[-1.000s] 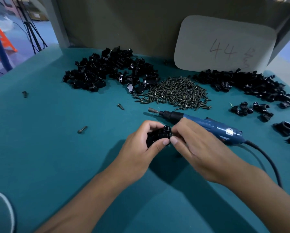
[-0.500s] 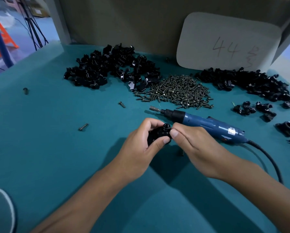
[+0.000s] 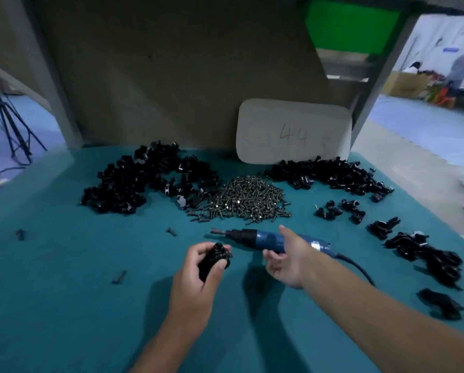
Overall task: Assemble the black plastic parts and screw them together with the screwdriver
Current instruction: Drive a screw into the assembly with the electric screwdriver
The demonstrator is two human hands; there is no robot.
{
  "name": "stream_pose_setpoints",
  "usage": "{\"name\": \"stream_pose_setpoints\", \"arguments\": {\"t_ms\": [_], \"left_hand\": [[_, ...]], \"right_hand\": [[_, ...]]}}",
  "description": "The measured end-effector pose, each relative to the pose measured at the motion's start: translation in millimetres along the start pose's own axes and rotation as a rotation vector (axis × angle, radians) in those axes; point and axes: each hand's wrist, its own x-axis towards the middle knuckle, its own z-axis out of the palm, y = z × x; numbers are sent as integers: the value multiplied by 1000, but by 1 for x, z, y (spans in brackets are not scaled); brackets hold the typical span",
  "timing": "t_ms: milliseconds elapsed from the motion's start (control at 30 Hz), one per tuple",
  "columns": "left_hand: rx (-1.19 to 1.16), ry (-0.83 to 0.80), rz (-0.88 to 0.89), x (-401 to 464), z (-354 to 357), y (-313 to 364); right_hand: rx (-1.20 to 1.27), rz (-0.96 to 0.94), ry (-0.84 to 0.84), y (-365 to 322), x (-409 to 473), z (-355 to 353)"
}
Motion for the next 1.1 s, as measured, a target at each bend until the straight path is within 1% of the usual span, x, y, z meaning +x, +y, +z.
{"name": "stream_pose_setpoints", "arguments": {"t_ms": [100,200,267,367,467,567,667,733,800,900,933,1000,1100], "left_hand": [[-12,31,-5,-2,-2,1],[-42,27,-12,0,-4,-3],[-57,24,-1,0,-5,-2],[-94,16,-13,1,-7,0],[-137,3,-85,2,-7,-2],[-180,24,-170,5,-7,-4],[-230,55,-246,11,-11,-11],[-309,61,-296,14,-11,-15],[-364,41,-343,16,-12,-18],[-319,-31,-375,16,-9,-18],[-293,-51,-373,16,-8,-17],[-274,-53,-355,17,-7,-14],[-279,-47,-360,17,-6,-13]], "right_hand": [[-11,-56,81,0,9,15],[56,-30,178,-2,13,18],[106,-45,208,0,16,22],[226,-109,223,5,19,32],[301,-231,266,5,19,35],[377,-372,214,1,16,28],[521,-476,160,-11,6,12],[614,-497,74,-25,-3,-4],[650,-481,-18,-36,-9,-18],[548,-536,-51,-46,-13,-31],[508,-572,-91,-48,-14,-34],[485,-614,-229,-51,-14,-36],[532,-594,-364,-42,-6,-37]]}}
